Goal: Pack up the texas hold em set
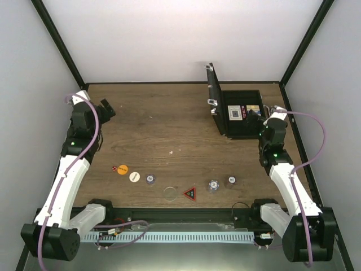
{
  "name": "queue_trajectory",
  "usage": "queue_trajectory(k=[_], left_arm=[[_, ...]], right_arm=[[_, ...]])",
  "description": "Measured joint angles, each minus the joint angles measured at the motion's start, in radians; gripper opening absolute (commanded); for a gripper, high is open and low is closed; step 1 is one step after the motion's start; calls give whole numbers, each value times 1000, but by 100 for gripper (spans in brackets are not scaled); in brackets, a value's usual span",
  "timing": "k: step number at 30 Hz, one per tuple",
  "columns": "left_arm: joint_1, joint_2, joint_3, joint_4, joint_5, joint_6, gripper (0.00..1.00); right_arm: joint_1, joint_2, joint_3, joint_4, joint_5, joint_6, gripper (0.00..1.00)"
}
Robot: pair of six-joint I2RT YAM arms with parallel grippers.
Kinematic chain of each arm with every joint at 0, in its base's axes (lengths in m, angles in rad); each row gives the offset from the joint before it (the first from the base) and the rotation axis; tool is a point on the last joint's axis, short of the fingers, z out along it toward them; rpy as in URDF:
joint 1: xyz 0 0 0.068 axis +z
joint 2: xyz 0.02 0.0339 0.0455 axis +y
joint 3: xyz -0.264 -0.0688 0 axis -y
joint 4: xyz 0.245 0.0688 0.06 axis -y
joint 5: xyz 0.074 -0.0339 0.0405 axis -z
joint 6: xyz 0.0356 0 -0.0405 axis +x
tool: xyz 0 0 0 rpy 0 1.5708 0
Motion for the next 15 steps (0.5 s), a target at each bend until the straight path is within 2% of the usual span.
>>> queue_trajectory(k=[4, 7, 11, 15], left_arm=[[0, 71, 75, -68, 26, 17, 100], [0, 95, 107, -99, 49, 50, 100], [0, 84, 111, -99, 113, 143, 100], [0, 73, 103, -70, 117, 202, 100]], right_arm=[[-10, 10, 26, -27, -15, 4, 100], [-62, 48, 52, -46, -72, 25, 100], [-152, 166, 102, -86, -155, 48, 100], [-178, 322, 180, -145, -229, 53, 100]])
